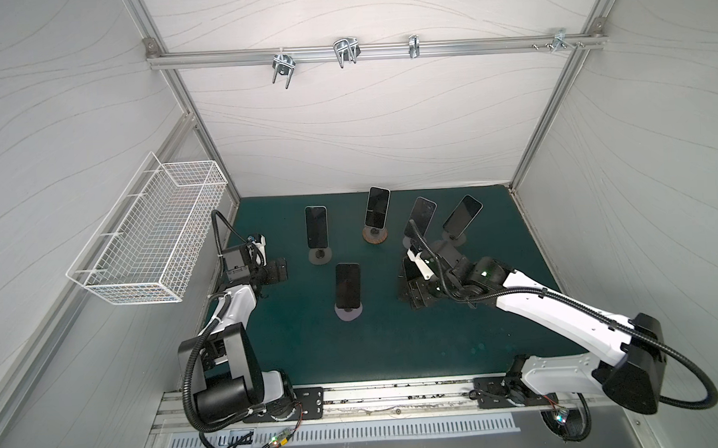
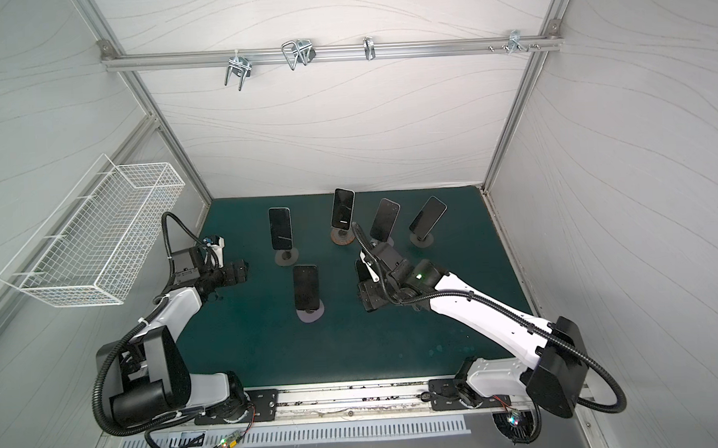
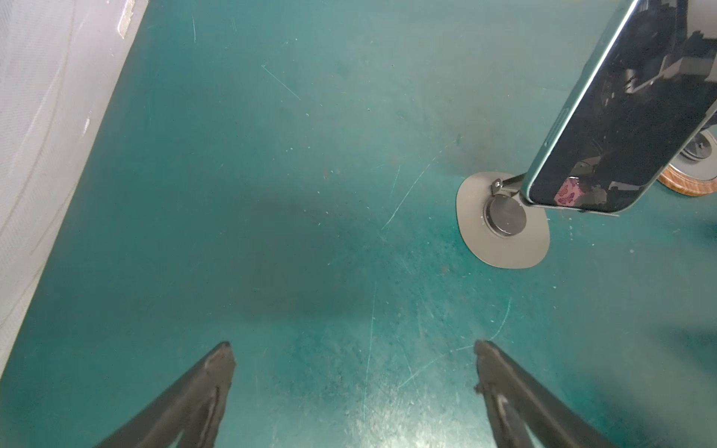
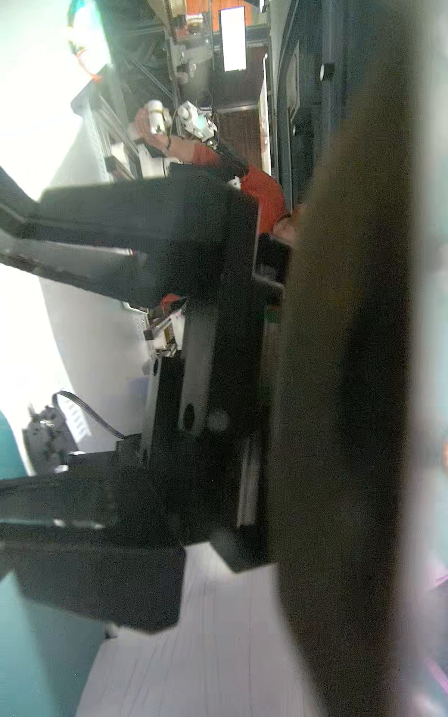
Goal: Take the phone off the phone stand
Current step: 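Lift the black phone off its stand and pull it toward the robot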
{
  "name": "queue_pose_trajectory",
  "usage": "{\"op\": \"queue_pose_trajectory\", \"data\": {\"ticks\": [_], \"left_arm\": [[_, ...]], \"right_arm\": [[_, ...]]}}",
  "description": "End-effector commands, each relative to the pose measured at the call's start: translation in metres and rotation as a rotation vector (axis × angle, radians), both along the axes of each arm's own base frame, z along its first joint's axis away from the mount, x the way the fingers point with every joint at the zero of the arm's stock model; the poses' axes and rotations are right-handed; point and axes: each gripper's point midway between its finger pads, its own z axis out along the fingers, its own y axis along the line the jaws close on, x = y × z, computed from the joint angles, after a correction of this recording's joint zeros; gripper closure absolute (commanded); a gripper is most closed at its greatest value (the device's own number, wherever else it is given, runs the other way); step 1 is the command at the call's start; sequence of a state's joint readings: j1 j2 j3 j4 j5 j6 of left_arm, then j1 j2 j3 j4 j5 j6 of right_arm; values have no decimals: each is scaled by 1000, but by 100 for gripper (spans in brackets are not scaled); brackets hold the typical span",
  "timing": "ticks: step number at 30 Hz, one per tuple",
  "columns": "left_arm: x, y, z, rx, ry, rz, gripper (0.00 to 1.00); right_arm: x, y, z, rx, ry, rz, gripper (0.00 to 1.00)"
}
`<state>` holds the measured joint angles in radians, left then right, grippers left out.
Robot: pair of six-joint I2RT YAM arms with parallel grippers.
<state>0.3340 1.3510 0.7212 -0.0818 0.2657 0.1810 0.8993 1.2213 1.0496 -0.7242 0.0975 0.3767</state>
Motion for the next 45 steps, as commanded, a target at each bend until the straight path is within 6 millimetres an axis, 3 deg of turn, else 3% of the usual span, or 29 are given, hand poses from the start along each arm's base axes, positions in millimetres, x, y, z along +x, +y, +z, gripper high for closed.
{"op": "queue_pose_trajectory", "data": {"ticks": [1, 16, 22, 36, 45], "left_arm": [[9, 2, 12, 13, -32, -22, 2], [10, 4, 9, 7, -5, -11, 3], [8, 3, 8, 6, 5, -16, 4], [6, 3, 7, 7, 15, -17, 3], [6, 4, 7, 8, 12, -11, 3]], "right_arm": [[-7, -18, 5, -16, -12, -42, 44], [-36, -70, -32, -34, 160, -258, 44], [-49, -86, -57, -84, 263, -295, 44], [-81, -102, -115, -230, 439, -352, 44], [-94, -104, -131, -269, 471, -366, 43]]}}
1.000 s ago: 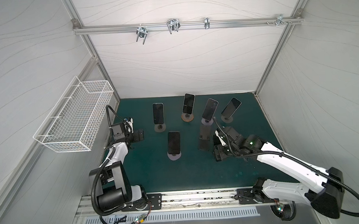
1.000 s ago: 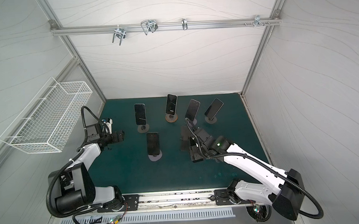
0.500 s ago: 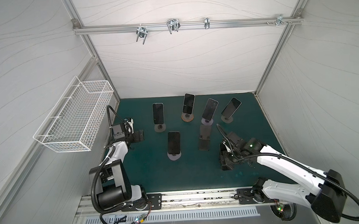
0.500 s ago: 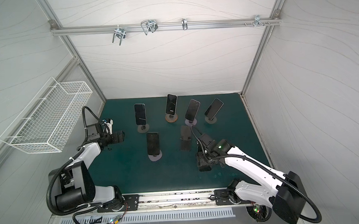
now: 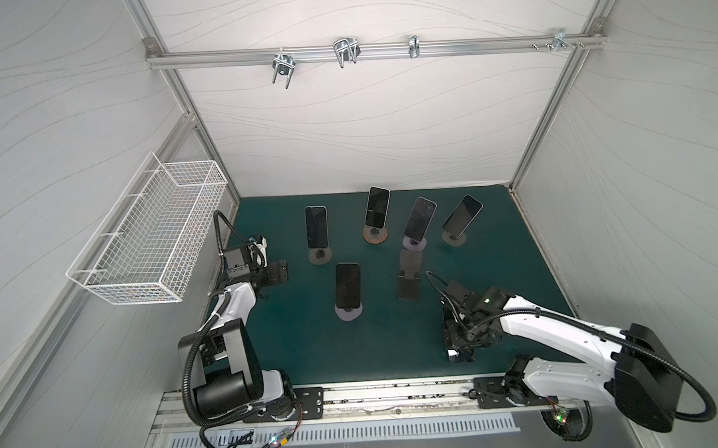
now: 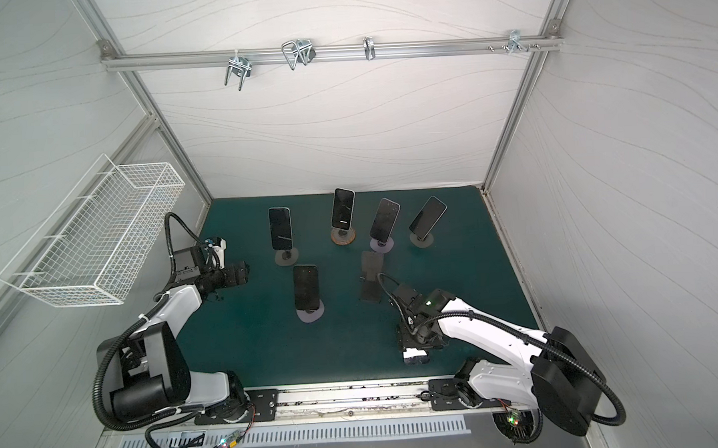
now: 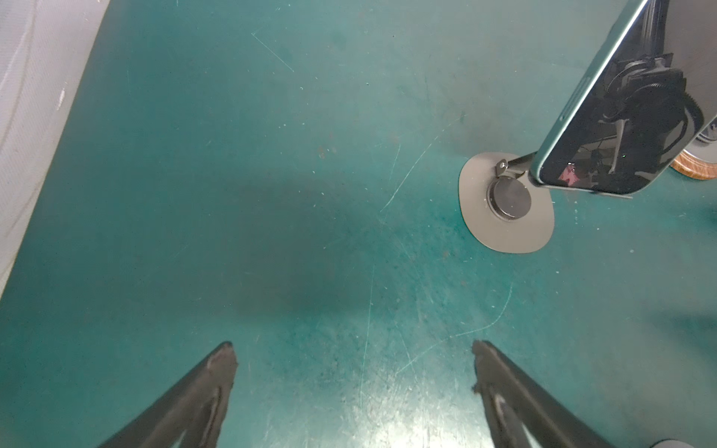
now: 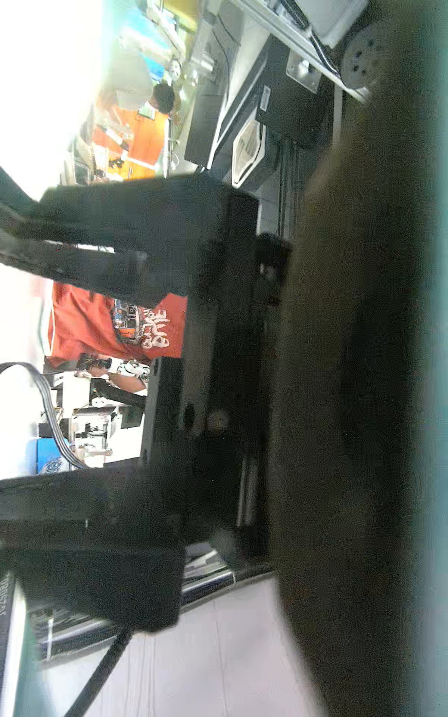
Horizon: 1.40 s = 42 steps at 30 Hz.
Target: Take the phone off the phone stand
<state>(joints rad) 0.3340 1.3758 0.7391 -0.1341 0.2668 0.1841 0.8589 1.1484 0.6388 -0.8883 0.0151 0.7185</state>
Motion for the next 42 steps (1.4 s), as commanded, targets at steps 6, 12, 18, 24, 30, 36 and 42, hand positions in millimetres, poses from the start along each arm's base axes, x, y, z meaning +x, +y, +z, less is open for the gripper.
{"op": "queue_pose_trajectory", "data": {"ticks": [6, 12, 18, 24, 30, 36, 42], "left_arm": [[10, 5, 16, 22, -37, -12, 4], [10, 4, 17, 24, -46, -16, 4], [9, 4, 18, 26, -51, -16, 4], [9, 5, 19, 30, -59, -10, 4], [8, 4, 20, 32, -65, -12, 4], [8, 4, 18, 28, -56, -13, 4], [8, 4, 19, 30, -60, -15, 4]], "right_arm": [[-8, -6, -12, -55, 15, -50, 43], [-19, -10, -16, -70, 51, -61, 43], [-30, -14, -25, -80, 63, -84, 42], [-30, -18, -35, -105, 47, -81, 39], [-27, -20, -39, -105, 21, -84, 38], [-28, -21, -43, -94, 18, -98, 36], [-25, -18, -40, -88, 4, -88, 37]]}}
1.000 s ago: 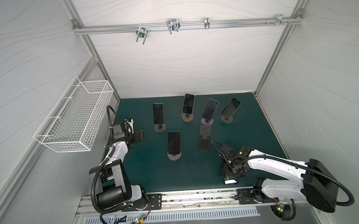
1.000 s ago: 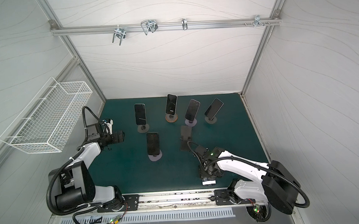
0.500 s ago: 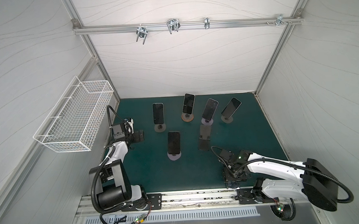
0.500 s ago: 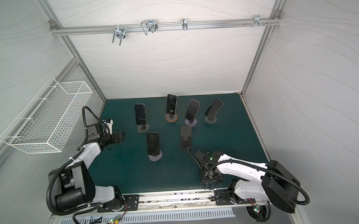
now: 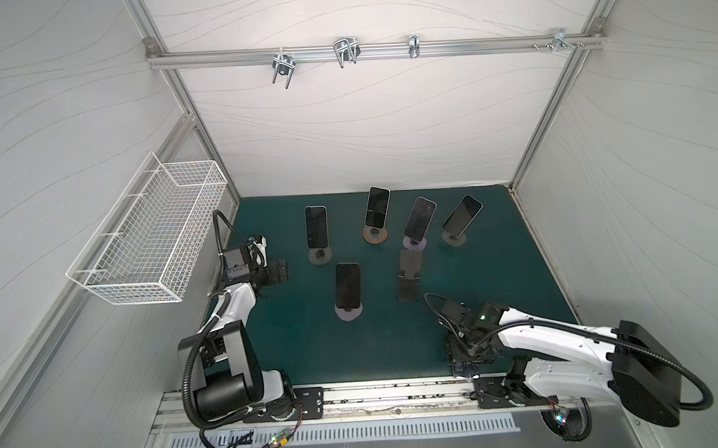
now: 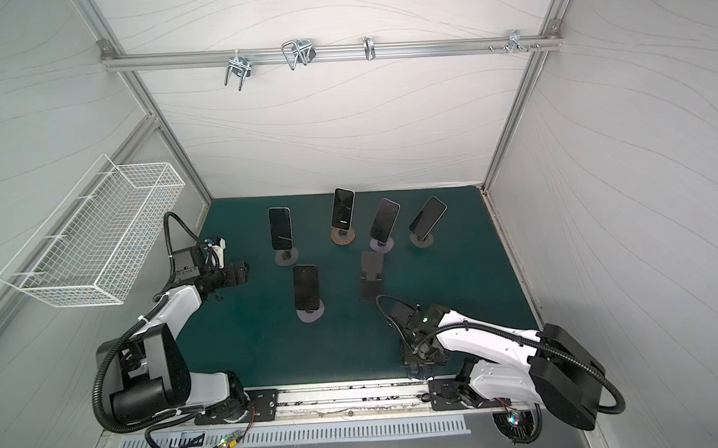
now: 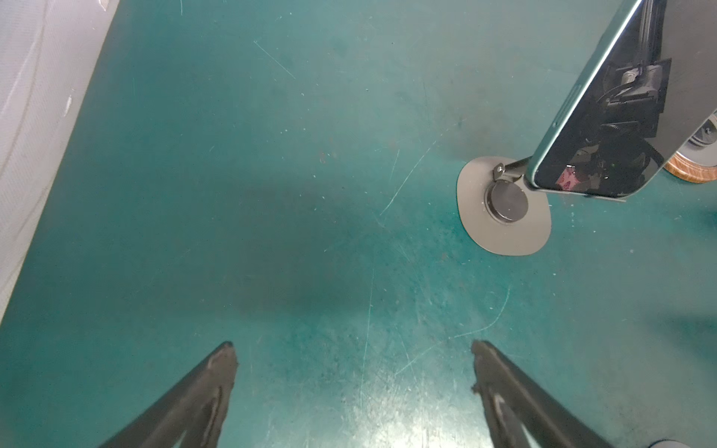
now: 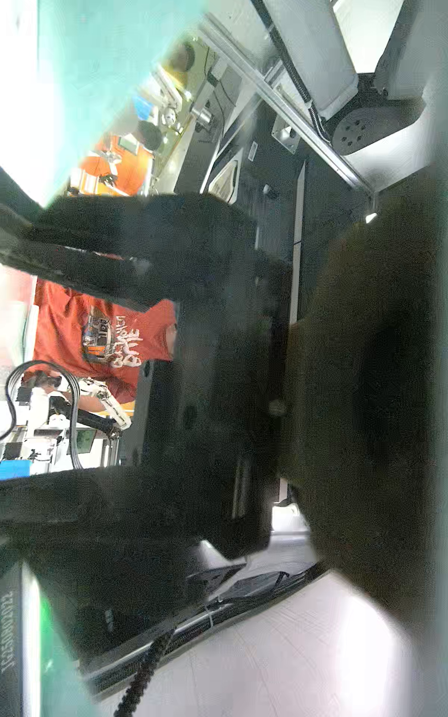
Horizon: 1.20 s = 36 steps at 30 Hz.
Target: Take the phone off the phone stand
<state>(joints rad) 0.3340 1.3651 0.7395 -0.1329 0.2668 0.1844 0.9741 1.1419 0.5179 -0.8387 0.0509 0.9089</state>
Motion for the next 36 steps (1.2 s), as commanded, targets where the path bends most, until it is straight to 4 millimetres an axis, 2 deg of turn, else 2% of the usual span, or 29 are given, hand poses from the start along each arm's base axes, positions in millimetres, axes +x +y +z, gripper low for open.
{"op": "queue_pose_trajectory", "data": {"ticks": [1, 5, 12, 22, 36], "left_arm": [[8, 4, 15, 25, -48, -14, 4], [7, 3, 16, 28, -57, -16, 4], [7, 3, 16, 27, -57, -17, 4], [7, 3, 15, 26, -52, -18, 4], [7, 1, 16, 25, -56, -25, 5]], "right_arm": [[4, -3, -9, -14, -29, -5, 38], [18, 2, 5, -21, -85, 20, 37], [21, 4, 7, -28, -93, 40, 36], [10, -3, -10, -44, -40, 3, 33], [5, -5, -18, -42, -23, -8, 29]]}}
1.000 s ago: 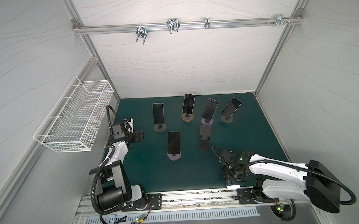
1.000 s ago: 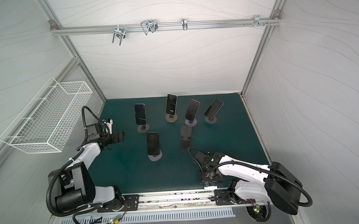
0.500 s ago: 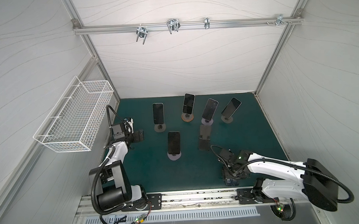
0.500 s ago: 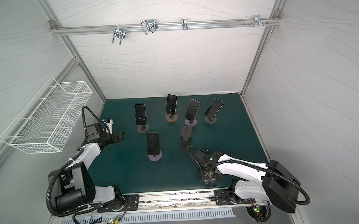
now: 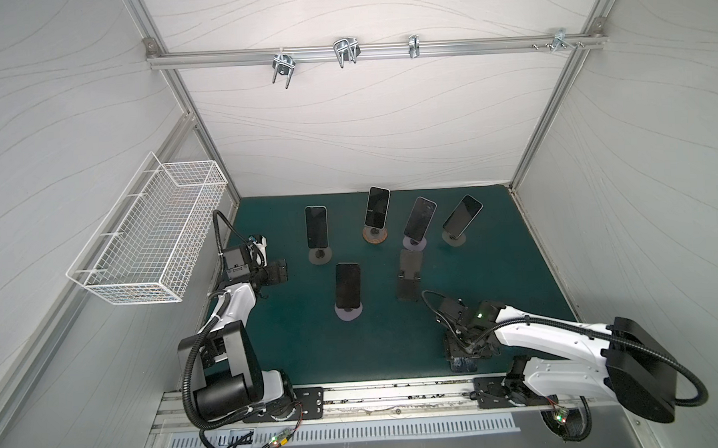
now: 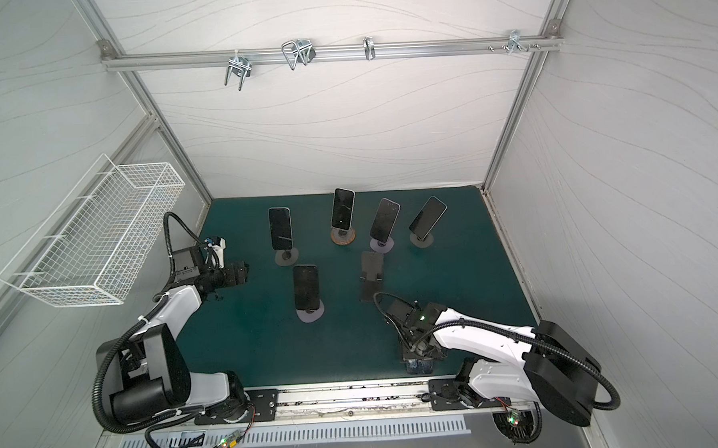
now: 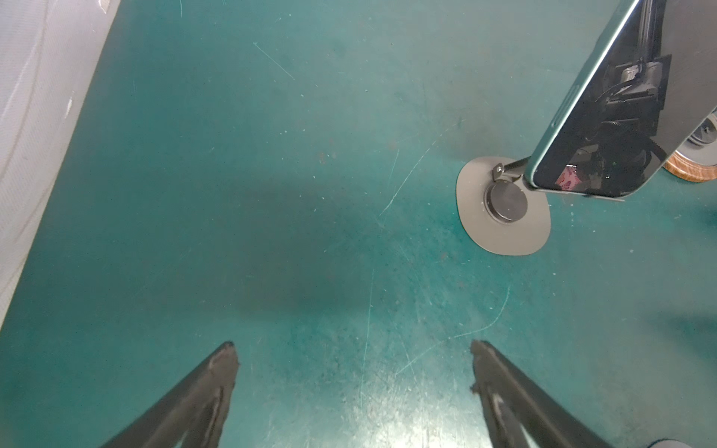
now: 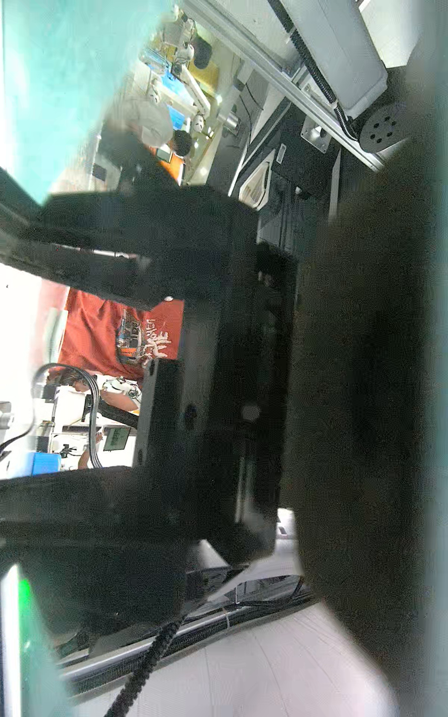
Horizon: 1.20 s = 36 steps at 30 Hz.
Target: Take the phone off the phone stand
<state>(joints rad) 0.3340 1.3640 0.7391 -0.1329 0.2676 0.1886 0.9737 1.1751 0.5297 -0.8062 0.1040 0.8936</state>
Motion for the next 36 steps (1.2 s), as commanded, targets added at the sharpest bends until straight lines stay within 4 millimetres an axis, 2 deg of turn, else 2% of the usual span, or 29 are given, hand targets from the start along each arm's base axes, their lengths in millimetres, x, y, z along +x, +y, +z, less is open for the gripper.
{"op": "queue_pose_trajectory", "data": {"ticks": [1, 27, 36], "left_arm": [[7, 2, 15, 21, -53, -21, 5], [6, 1, 17, 23, -62, -23, 5], [6, 1, 16, 20, -56, -26, 5]], "right_arm": [[-8, -8, -17, -22, 27, -23, 29], [-6, -6, -14, -28, 24, -28, 25], [-7, -11, -15, -57, 9, -40, 23]]}}
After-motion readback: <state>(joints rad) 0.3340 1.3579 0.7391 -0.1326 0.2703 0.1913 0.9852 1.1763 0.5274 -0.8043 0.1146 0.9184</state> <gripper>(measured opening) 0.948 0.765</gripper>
